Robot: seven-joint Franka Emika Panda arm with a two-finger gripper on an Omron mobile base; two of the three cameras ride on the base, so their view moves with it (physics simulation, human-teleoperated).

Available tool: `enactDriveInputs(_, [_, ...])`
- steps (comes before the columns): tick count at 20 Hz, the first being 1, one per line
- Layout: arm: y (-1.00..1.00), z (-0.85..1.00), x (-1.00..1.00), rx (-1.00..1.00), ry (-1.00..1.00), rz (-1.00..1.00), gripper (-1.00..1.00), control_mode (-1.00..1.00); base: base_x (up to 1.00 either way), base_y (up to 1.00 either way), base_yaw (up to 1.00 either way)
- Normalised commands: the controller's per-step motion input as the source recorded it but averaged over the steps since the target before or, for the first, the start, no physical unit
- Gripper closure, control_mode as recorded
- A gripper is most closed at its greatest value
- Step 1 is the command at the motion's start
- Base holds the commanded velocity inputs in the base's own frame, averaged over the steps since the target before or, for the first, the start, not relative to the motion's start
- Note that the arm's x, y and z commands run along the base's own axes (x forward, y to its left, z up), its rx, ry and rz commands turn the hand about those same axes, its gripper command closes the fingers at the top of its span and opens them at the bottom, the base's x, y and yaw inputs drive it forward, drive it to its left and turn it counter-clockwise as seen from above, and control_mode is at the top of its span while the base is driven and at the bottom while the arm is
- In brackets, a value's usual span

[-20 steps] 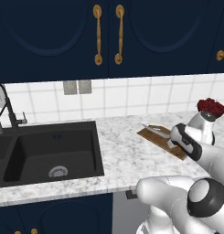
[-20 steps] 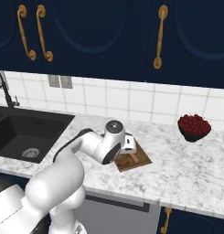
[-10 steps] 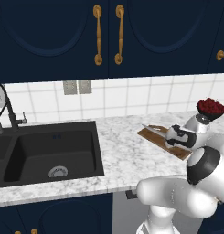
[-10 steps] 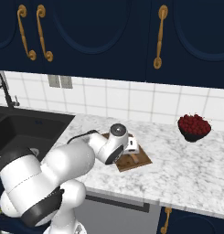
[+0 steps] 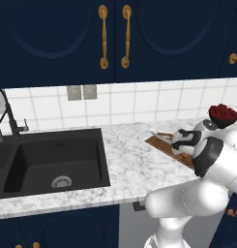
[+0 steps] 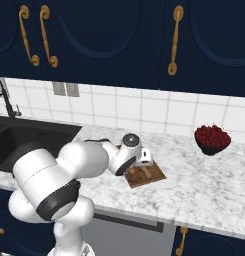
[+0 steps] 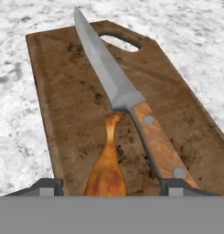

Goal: Pick up the knife from the drawer and place it on the cutting board. Then place the meat from the plate to the cutting board.

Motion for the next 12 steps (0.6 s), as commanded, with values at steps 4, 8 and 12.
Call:
enactDriveInputs(4, [-0.18,0.25,-0.1,0.0,-0.02,0.0,-1.0,-1.0,0.0,0.0,0.0])
enactDriveInputs(8, [-0.09,0.41,-0.54,0.0,-0.1,0.0,-1.0,-1.0,0.0,0.0,0.0])
enactDriveInputs(12, [0.11,0.31,-0.79,0.0,-0.24,0.0,-1.0,-1.0,0.0,0.0,0.0])
